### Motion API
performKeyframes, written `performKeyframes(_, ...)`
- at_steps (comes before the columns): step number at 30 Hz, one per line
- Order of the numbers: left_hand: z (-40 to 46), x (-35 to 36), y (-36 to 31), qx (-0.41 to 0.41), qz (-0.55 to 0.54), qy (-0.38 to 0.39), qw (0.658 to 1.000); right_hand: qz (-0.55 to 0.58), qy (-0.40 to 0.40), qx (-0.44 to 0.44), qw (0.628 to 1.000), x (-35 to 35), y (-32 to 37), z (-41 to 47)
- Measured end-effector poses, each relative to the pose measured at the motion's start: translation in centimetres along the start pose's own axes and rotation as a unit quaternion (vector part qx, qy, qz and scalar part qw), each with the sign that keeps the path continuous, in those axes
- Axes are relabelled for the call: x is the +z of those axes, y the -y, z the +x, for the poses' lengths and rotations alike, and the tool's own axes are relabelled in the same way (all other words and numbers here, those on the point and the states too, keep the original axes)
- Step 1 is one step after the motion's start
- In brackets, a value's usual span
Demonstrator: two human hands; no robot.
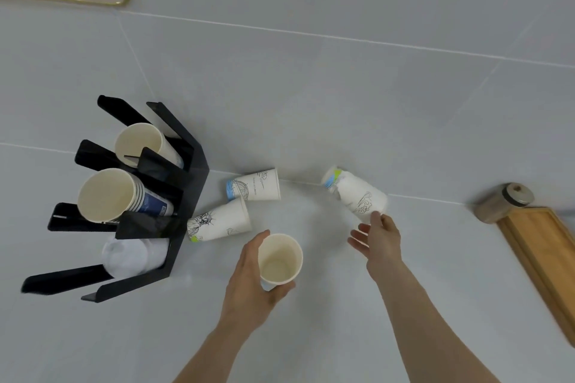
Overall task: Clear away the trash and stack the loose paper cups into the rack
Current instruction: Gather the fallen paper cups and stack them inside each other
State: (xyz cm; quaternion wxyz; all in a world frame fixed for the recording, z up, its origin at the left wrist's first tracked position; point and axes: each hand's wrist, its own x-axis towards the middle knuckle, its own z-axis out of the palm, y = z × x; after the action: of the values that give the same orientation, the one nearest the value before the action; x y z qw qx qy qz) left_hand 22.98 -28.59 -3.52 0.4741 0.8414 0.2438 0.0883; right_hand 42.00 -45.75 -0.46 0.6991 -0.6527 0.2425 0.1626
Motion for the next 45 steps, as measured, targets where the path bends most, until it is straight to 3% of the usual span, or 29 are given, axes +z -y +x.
performKeyframes(3,0.1,0.0,0.1,0.002,-0.001,0.000,1.000,-0.042,0.081,-0.104,0.990,0.3,0.6,-4.5)
performKeyframes(5,0.0,0.0,0.1,0.003,-0.006,-0.003,1.000,-0.125,0.111,-0.205,0.964,0.1,0.3,-7.4)
performKeyframes(7,-0.1,-0.1,0.0,-0.006,-0.015,-0.007,1.000,-0.230,0.104,-0.335,0.908,-0.4,-0.6,-9.2)
performKeyframes(9,-0.1,-0.1,-0.2,-0.012,-0.024,-0.009,1.000,-0.323,0.100,-0.460,0.821,-1.0,-1.3,-10.1)
performKeyframes(11,-0.2,-0.3,-0.4,-0.011,-0.029,-0.005,1.000,-0.378,0.106,-0.527,0.754,-1.2,-2.0,-10.7)
performKeyframes(14,-0.5,-0.5,-0.6,-0.008,-0.034,0.008,0.999,-0.400,0.115,-0.550,0.724,-1.4,-2.6,-11.5)
performKeyframes(18,-1.3,-1.1,-0.5,-0.001,-0.038,0.000,0.999,-0.392,0.182,-0.484,0.761,-1.2,-4.3,-12.1)
performKeyframes(24,-2.1,-1.8,-0.2,-0.007,-0.060,-0.013,0.998,-0.361,0.197,-0.352,0.841,1.7,-6.6,-12.2)
performKeyframes(32,-2.5,-2.9,0.2,0.046,-0.014,-0.002,0.999,-0.385,0.207,-0.319,0.841,3.3,-8.7,-11.6)
performKeyframes(35,-2.4,-3.6,0.8,0.042,0.003,-0.011,0.999,-0.308,0.232,-0.236,0.892,4.4,-7.5,-11.4)
performKeyframes(38,-2.3,-4.8,1.6,0.023,-0.002,-0.036,0.999,-0.274,0.167,-0.170,0.932,6.8,-6.7,-9.8)
performKeyframes(40,-2.1,-5.5,2.2,0.013,0.002,-0.048,0.999,-0.298,0.161,-0.132,0.932,8.7,-6.8,-8.4)
performKeyframes(45,-2.2,-7.3,3.6,0.015,0.015,-0.063,0.998,-0.335,0.244,-0.004,0.910,13.7,-7.0,-6.8)
